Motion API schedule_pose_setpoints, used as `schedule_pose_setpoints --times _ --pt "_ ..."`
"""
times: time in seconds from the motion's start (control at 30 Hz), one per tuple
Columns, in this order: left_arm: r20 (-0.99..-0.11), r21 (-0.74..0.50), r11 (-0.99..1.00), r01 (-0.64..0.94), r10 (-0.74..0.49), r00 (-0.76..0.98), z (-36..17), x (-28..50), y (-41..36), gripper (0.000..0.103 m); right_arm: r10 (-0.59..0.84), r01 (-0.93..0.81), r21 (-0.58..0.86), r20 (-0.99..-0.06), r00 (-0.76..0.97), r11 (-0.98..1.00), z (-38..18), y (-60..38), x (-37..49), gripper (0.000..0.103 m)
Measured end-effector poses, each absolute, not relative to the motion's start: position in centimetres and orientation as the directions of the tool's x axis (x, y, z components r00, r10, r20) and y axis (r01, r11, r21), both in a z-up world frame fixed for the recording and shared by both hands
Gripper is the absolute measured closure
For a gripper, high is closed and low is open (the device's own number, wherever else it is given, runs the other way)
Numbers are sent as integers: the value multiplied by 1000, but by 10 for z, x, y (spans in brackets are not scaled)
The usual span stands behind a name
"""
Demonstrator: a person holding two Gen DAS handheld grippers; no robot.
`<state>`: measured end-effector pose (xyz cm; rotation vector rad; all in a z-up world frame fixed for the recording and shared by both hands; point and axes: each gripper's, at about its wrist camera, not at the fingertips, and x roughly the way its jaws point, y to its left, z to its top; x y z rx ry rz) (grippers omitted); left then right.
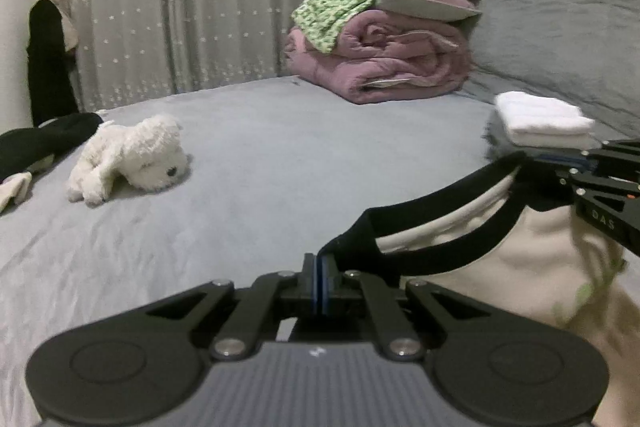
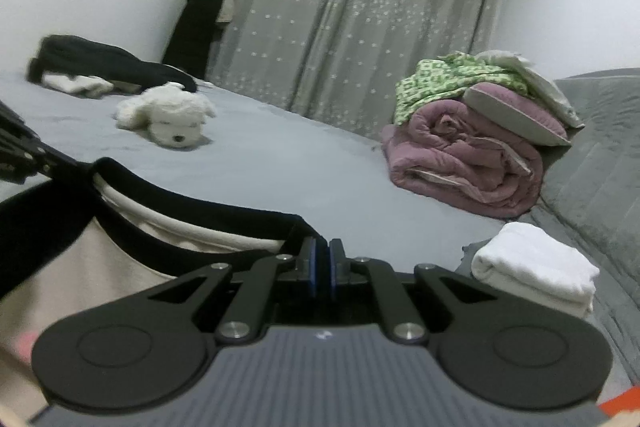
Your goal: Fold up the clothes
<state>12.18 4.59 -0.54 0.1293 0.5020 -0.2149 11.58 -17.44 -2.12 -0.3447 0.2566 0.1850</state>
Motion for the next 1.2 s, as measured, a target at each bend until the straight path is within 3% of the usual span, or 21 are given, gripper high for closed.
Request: schedule_pose_setpoints --times 0.73,0.97,1.2 --pt "-430 314 948 49 96 898 -31 273 34 101 26 -138 -365 -296 955 921 -55 -120 259 97" --pt "-496 280 960 23 124 860 -60 314 33 101 -16 -134 -371 -375 927 919 -71 -111 302 97" --pt "-560 274 962 23 140 817 -84 330 31 101 -18 -179 -330 -517 856 927 -87 -113 329 97"
